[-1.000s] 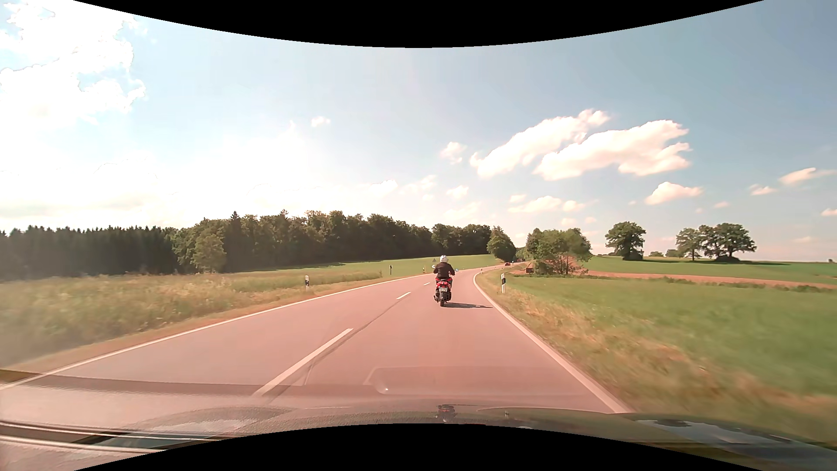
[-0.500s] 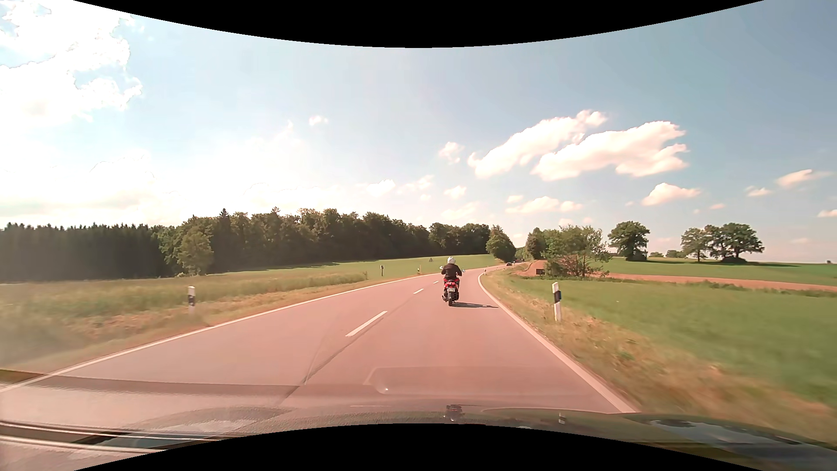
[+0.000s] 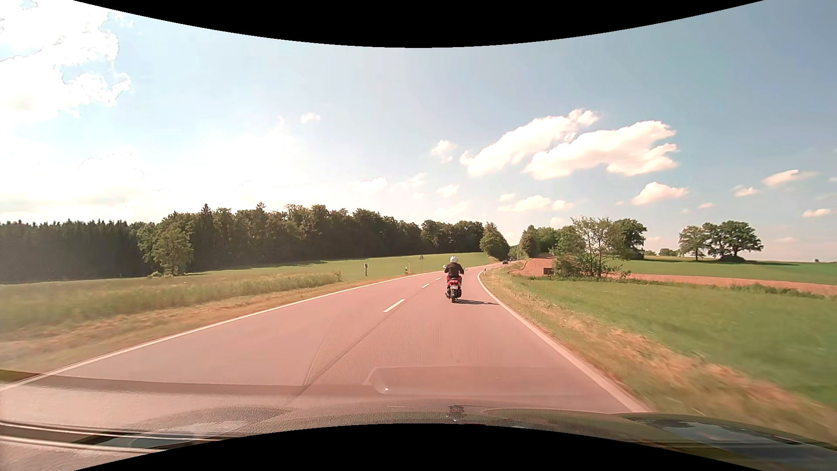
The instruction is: Follow the waypoints while adhering to traffic rules and regulations
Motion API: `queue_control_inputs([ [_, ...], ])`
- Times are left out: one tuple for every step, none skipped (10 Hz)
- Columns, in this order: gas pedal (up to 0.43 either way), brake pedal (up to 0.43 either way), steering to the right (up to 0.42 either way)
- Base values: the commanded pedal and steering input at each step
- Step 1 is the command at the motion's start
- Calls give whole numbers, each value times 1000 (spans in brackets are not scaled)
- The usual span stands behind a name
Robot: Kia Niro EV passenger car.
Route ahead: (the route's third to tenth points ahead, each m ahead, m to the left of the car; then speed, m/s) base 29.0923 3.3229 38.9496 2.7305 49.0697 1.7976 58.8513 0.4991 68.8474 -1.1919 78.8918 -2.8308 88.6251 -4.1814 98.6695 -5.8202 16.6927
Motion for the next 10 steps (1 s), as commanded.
queue_control_inputs([
  [189,6,15],
  [189,6,15],
  [228,6,15],
  [280,6,13],
  [287,6,10],
  [299,6,8],
  [311,6,8],
  [311,6,8],
  [311,6,8],
  [311,6,8],
])
